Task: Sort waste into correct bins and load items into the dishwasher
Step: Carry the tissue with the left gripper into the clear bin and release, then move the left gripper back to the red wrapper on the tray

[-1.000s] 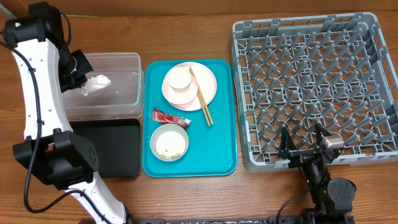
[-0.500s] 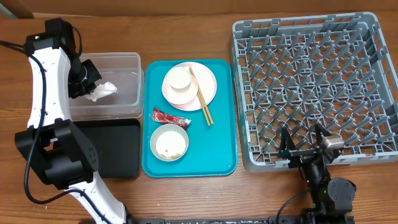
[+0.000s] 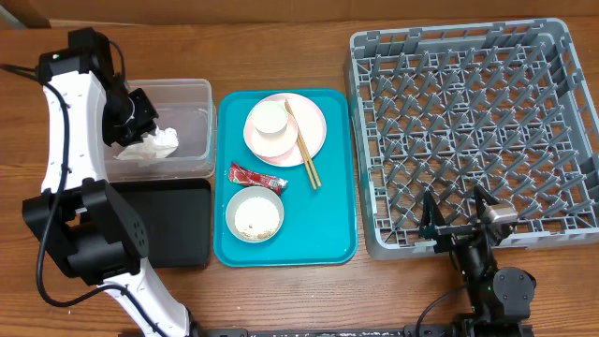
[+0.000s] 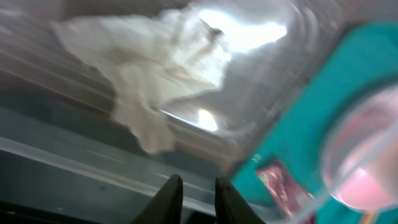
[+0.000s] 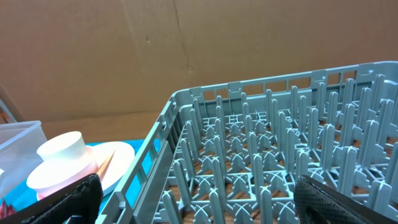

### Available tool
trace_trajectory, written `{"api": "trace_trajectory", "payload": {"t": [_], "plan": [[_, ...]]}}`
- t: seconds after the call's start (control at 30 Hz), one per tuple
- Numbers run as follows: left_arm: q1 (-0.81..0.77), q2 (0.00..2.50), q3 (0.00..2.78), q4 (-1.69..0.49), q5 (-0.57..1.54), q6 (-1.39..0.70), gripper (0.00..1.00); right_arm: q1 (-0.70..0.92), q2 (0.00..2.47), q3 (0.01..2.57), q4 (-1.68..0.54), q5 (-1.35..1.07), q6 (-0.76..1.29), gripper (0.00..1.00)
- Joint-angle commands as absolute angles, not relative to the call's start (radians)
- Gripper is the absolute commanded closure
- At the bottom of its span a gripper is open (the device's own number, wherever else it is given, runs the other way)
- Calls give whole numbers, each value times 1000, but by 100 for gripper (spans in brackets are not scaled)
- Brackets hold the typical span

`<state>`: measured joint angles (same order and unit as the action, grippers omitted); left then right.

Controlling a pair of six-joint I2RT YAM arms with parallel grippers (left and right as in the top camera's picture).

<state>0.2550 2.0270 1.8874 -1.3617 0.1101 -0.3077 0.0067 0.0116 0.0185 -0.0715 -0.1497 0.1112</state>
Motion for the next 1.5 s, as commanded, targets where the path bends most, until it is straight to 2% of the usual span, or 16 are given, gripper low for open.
{"api": "trace_trajectory", "payload": {"t": [0.0,0.13,0.43,0.67,0.83,0.97,1.07,1.2,1.27,1.37,1.47], "plan": [[233,1970,1926,-1402,280,-233,86,4,3,8,-67,-147,113,0],[178,1902,1927,-1449,283,-198,96,4,3,8,-67,-147,113,0],[-15,1857,1924,-1595,287,-179,96,4,3,8,-67,-147,112,0],[-220,1860,1865,-1590,289,-189,96,4,3,8,-67,-147,113,0],[-355,1861,1815,-1505,289,-211,88,4,3,8,-67,-147,113,0],[-445,1861,1780,-1413,270,-225,86,4,3,8,-67,-147,113,0],[-499,1861,1744,-1351,204,-226,80,4,3,8,-67,-147,112,0],[-541,1861,1692,-1314,97,-338,83,4,3,8,-67,-147,113,0],[-546,1861,1658,-1314,4,-422,96,4,3,8,-67,-147,113,0],[-508,1861,1631,-1357,-131,-653,96,4,3,8,-67,-147,112,0],[-447,1861,1614,-1346,-55,-704,96,4,3,8,-67,-147,113,0]]}}
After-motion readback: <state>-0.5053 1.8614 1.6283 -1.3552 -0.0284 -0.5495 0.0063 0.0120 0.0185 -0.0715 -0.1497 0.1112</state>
